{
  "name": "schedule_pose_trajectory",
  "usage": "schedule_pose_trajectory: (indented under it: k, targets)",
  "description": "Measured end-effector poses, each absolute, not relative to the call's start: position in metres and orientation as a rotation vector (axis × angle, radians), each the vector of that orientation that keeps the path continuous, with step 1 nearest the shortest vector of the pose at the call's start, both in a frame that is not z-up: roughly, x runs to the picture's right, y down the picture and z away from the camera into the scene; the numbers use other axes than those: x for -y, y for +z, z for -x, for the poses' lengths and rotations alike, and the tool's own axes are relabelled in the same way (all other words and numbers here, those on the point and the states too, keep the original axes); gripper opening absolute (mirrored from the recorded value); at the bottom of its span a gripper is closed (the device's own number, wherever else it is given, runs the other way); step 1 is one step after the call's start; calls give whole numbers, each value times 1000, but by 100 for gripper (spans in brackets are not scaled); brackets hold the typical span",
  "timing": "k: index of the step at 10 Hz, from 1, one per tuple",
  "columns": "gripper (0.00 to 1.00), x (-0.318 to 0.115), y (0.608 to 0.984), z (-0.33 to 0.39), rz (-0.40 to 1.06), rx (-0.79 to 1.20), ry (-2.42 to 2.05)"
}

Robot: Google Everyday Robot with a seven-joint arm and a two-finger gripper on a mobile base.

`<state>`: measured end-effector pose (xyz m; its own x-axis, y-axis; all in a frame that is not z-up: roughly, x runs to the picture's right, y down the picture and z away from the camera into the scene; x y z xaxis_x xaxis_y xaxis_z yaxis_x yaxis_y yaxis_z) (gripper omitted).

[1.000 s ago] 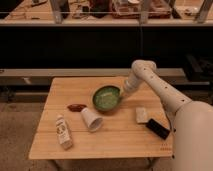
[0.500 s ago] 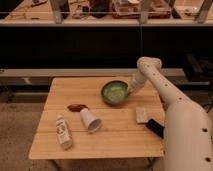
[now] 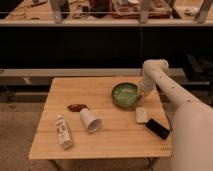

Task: Drag the ceramic bowl in a circle

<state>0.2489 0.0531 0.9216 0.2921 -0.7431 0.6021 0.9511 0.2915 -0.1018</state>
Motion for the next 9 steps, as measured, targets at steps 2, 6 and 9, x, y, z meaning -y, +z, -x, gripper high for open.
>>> schedule_pose_trajectory:
  k: [2,6,9]
  targets:
    - [18,-64,900,-237,481,493,-1215]
    - [18,-66,866,-180,388,521,-1295]
    - [18,-79,870,-124,350,603,-1348]
